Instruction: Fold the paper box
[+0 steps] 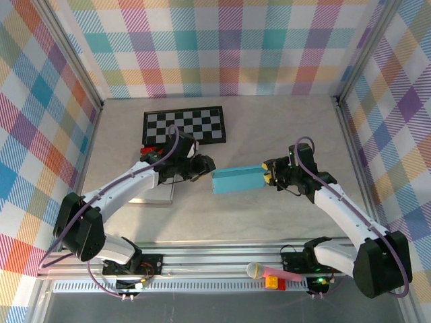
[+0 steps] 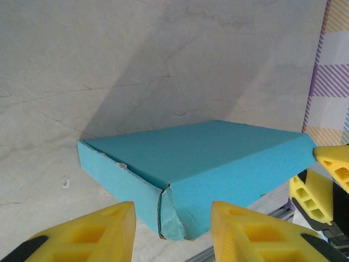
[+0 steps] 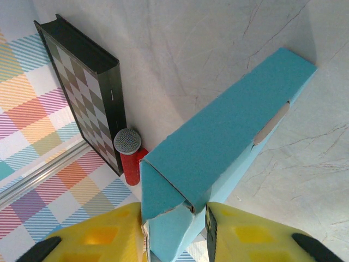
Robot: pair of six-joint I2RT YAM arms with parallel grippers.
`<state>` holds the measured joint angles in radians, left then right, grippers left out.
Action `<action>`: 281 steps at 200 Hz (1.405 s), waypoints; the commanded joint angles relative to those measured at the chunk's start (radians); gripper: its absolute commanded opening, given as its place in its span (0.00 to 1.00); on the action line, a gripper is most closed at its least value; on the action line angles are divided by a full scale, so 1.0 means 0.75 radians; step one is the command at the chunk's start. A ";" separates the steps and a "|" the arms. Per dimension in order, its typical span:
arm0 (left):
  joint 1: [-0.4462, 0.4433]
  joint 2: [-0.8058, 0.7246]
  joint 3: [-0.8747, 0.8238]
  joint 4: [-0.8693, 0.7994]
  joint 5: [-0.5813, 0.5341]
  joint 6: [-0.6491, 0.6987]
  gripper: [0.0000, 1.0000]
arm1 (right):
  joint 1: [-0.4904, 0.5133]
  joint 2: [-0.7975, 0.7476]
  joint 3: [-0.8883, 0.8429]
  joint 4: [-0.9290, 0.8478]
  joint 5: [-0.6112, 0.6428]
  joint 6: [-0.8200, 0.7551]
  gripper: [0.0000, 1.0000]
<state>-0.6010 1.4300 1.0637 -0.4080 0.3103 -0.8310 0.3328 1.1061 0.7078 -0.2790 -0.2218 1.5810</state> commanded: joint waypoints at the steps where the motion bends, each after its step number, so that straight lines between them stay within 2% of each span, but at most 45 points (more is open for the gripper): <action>1: 0.004 0.008 -0.023 0.043 0.054 -0.037 0.38 | -0.007 0.018 -0.042 -0.081 -0.004 -0.022 0.35; 114: 0.003 -0.015 -0.129 0.068 0.036 -0.028 0.30 | -0.007 0.033 -0.036 -0.098 -0.009 -0.026 0.35; 140: 0.002 -0.012 -0.125 0.047 0.030 -0.004 0.29 | -0.008 0.035 -0.024 -0.124 -0.023 -0.045 0.38; 174: 0.004 -0.004 -0.151 0.047 0.038 0.006 0.28 | -0.026 0.024 0.028 -0.197 -0.036 -0.142 0.49; 238: 0.003 0.005 -0.150 0.049 0.042 0.012 0.27 | -0.043 -0.022 0.068 -0.192 -0.058 -0.198 0.49; 281: 0.004 0.009 -0.144 0.049 0.044 0.013 0.25 | -0.049 -0.076 0.109 -0.208 -0.002 -0.233 0.51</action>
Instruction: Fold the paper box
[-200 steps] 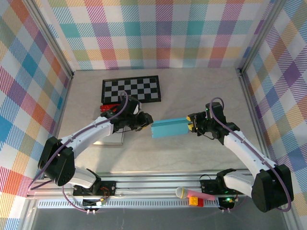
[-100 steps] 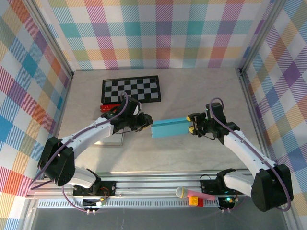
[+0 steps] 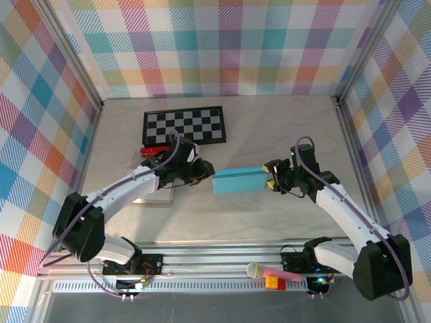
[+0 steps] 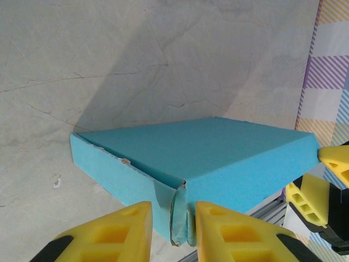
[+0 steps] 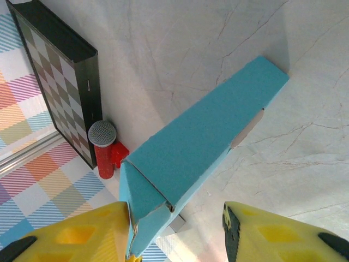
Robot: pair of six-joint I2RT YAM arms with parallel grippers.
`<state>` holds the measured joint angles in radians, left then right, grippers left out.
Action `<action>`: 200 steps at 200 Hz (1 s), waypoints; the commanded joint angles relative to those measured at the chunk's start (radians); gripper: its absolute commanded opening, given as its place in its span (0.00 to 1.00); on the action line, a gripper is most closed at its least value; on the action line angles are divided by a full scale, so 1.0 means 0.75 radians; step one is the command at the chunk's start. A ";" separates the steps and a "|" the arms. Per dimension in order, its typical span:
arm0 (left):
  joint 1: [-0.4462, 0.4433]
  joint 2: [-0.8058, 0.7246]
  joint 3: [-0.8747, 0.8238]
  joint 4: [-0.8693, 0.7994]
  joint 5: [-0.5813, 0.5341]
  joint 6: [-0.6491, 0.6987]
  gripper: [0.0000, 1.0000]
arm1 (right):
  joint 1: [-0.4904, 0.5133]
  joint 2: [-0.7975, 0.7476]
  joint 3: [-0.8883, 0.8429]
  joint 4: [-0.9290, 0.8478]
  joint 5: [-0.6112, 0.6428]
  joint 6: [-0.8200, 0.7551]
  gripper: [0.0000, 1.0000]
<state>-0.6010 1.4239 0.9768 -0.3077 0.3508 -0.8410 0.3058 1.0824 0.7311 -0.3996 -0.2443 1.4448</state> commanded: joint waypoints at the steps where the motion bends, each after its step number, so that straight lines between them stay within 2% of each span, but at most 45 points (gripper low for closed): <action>1: 0.004 0.016 -0.027 -0.085 -0.010 0.027 0.25 | -0.013 -0.045 0.080 -0.048 0.028 -0.052 0.51; 48: 0.002 0.020 -0.024 -0.083 -0.010 0.025 0.25 | -0.017 -0.040 0.101 -0.092 0.014 -0.056 0.49; 115: 0.002 0.025 -0.021 -0.079 -0.003 0.024 0.24 | -0.038 -0.013 -0.046 -0.084 -0.020 -0.052 0.47; 200: -0.004 0.036 -0.038 -0.076 -0.001 0.051 0.24 | -0.054 0.057 -0.046 -0.368 0.013 -0.042 0.41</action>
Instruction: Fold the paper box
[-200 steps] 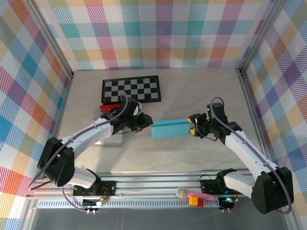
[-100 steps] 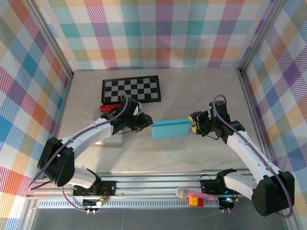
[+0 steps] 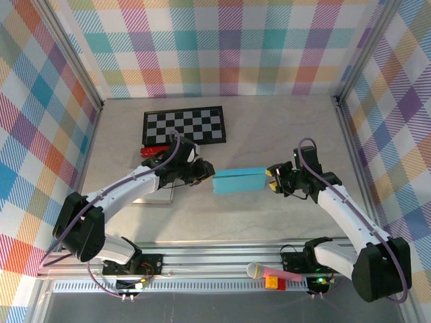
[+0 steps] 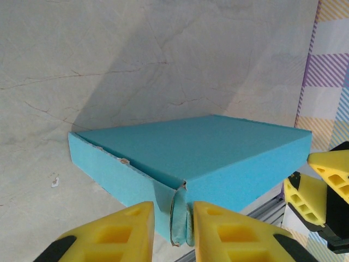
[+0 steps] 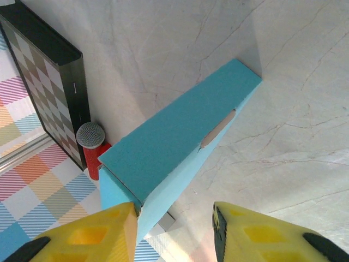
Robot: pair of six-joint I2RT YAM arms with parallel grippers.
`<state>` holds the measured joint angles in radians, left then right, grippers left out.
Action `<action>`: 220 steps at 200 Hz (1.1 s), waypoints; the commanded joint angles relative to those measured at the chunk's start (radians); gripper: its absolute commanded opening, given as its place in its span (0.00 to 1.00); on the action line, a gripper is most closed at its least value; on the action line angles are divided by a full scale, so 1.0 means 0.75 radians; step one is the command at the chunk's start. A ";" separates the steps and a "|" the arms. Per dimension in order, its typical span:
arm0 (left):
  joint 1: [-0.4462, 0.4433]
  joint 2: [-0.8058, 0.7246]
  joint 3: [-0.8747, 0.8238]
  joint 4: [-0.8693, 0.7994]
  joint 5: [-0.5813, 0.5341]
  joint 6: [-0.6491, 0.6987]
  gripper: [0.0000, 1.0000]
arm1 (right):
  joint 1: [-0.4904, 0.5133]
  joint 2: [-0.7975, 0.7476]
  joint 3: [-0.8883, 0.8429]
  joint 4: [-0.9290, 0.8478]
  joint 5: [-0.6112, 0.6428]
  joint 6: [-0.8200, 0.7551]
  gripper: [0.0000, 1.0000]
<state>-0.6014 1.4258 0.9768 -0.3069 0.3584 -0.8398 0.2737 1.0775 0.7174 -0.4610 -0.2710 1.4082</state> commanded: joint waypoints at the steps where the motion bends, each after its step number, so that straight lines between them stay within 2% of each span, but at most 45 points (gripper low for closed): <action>1: -0.004 0.032 -0.038 -0.078 -0.011 0.051 0.24 | -0.011 0.066 -0.027 -0.290 0.048 0.007 0.41; 29: -0.025 0.045 -0.060 -0.125 -0.054 0.116 0.22 | -0.012 0.134 0.017 -0.353 0.032 0.001 0.40; 46: -0.037 0.055 -0.089 -0.113 -0.058 0.133 0.20 | -0.011 0.157 0.044 -0.327 0.004 -0.012 0.36; 83: -0.088 0.053 -0.078 -0.156 -0.120 0.204 0.17 | -0.011 0.143 0.216 -0.372 0.031 -0.130 0.36; 106: -0.108 0.033 -0.072 -0.172 -0.167 0.239 0.17 | -0.011 0.125 0.312 -0.370 0.008 -0.198 0.44; 145: -0.150 -0.013 -0.064 -0.170 -0.240 0.298 0.17 | -0.040 0.099 0.346 -0.357 -0.055 -0.182 0.68; 173: -0.220 -0.072 -0.101 -0.143 -0.322 0.346 0.17 | -0.097 0.120 0.291 -0.336 -0.138 -0.162 0.74; 220: -0.372 -0.189 -0.253 -0.012 -0.443 0.334 0.17 | -0.117 0.090 0.087 -0.222 -0.272 -0.165 0.78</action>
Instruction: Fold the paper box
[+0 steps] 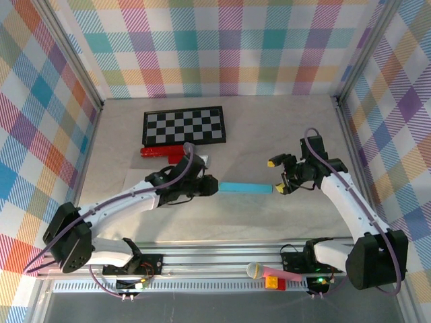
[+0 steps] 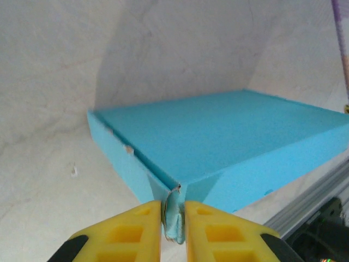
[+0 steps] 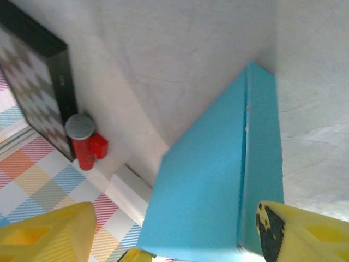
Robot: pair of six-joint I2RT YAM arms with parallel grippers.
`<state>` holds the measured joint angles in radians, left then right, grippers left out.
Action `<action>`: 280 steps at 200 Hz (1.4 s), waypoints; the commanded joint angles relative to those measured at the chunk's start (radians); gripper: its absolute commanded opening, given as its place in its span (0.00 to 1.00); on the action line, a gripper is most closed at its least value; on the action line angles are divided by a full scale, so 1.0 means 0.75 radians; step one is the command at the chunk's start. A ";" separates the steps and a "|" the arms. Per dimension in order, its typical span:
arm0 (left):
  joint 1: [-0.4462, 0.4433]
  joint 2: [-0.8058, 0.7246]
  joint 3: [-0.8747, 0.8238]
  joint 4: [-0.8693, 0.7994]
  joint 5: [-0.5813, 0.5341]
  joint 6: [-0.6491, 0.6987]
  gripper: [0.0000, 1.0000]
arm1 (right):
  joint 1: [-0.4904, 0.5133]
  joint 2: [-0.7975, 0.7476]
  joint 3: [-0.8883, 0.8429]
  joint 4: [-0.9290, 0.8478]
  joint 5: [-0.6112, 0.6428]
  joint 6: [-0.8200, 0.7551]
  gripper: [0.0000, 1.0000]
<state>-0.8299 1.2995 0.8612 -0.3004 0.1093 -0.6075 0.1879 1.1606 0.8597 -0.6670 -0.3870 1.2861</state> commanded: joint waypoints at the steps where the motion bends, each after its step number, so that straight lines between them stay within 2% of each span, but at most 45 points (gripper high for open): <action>1: -0.070 -0.022 -0.103 -0.017 -0.113 0.023 0.18 | -0.003 -0.019 -0.104 0.051 -0.120 -0.003 0.78; 21: -0.114 -0.013 -0.189 0.092 -0.118 -0.027 0.18 | -0.002 -0.011 -0.210 0.080 -0.147 -0.053 0.75; 51: -0.127 0.086 -0.287 0.254 -0.091 -0.118 0.19 | -0.002 0.012 -0.358 0.261 -0.195 -0.103 0.69; 77: -0.128 0.099 -0.253 0.245 -0.108 -0.139 0.22 | -0.001 0.028 -0.258 0.084 -0.086 -0.323 0.67; 111: -0.101 -0.020 -0.147 0.104 -0.164 -0.149 0.36 | 0.001 -0.006 -0.216 -0.017 -0.009 -0.549 0.66; 122: -0.063 -0.082 -0.119 0.065 -0.178 -0.157 0.42 | 0.007 -0.009 -0.186 -0.033 0.006 -0.603 0.67; 131: -0.014 -0.139 -0.101 0.043 -0.189 -0.166 0.52 | 0.007 -0.009 -0.143 -0.055 0.040 -0.646 0.70; 133: 0.001 -0.146 -0.095 0.018 -0.193 -0.168 0.55 | 0.007 -0.011 -0.133 -0.060 0.051 -0.658 0.74; 135: 0.014 -0.161 -0.092 -0.007 -0.197 -0.169 0.59 | 0.007 -0.011 -0.122 -0.060 0.060 -0.667 0.91; 136: 0.020 -0.169 -0.090 -0.014 -0.198 -0.170 0.61 | 0.007 -0.012 -0.116 -0.060 0.063 -0.674 0.96; 138: 0.032 -0.183 -0.085 -0.022 -0.203 -0.171 0.70 | 0.006 -0.014 -0.105 -0.059 0.070 -0.688 1.00; 141: 0.055 -0.202 -0.077 -0.039 -0.209 -0.168 0.92 | 0.005 -0.018 -0.087 -0.060 0.088 -0.708 0.99; 144: 0.076 -0.221 -0.070 -0.049 -0.211 -0.165 0.99 | 0.007 -0.020 -0.066 -0.064 0.111 -0.727 0.99; 181: 0.420 -0.398 -0.004 -0.138 -0.168 -0.021 1.00 | 0.005 -0.188 0.068 -0.007 0.541 -0.919 0.99; 202: 0.491 -0.461 0.050 -0.223 -0.308 0.169 1.00 | 0.003 -0.208 0.066 0.051 0.926 -0.947 0.99; 212: 0.491 -0.469 0.078 -0.295 -0.487 0.226 1.00 | 0.003 -0.213 0.007 0.169 1.018 -1.094 0.99; 226: 0.491 -0.463 0.117 -0.457 -0.900 0.115 1.00 | 0.001 -0.225 -0.118 0.420 1.035 -1.349 0.99; 236: 0.492 -0.487 0.080 -0.445 -1.063 0.174 1.00 | 0.001 -0.228 -0.208 0.578 1.034 -1.472 0.99; 251: 0.505 -0.560 -0.033 -0.310 -1.134 0.341 1.00 | 0.001 -0.201 -0.330 0.791 1.023 -1.573 0.99; 267: 0.530 -0.627 -0.218 -0.041 -1.147 0.569 1.00 | -0.005 -0.113 -0.384 0.894 0.990 -1.592 0.99; 280: 0.574 -0.653 -0.337 0.115 -1.218 0.606 1.00 | -0.011 -0.037 -0.428 1.008 0.938 -1.594 0.99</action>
<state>-0.4469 0.8471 0.7525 -0.4160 -0.6182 -0.3416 0.1886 1.0588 0.5831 -0.1772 0.3260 0.2115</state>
